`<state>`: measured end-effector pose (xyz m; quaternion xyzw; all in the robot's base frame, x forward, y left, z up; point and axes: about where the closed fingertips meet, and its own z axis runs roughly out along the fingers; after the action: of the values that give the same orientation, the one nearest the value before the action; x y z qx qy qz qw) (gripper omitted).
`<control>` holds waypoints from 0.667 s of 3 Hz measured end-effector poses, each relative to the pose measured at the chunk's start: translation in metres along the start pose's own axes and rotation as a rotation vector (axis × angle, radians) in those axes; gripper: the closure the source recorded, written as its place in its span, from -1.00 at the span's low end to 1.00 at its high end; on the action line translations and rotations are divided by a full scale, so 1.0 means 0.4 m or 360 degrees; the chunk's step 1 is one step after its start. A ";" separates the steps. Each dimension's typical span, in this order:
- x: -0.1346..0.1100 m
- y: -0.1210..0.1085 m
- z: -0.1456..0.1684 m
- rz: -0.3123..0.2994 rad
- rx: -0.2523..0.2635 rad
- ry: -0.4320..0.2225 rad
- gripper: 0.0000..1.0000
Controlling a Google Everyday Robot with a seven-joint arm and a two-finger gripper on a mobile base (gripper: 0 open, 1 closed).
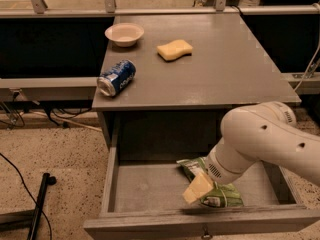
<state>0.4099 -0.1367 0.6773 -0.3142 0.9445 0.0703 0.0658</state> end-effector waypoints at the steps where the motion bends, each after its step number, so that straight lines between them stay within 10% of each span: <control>1: -0.051 0.003 0.084 0.0071 -0.0012 -0.0056 -1.00; 2: -0.095 -0.024 0.133 0.0089 0.0020 -0.0113 -1.00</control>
Offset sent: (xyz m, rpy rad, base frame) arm 0.0723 0.0263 -0.0699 0.0407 -0.1093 -0.0856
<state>0.4501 -0.1130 0.6304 -0.2845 0.9504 0.0772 0.0994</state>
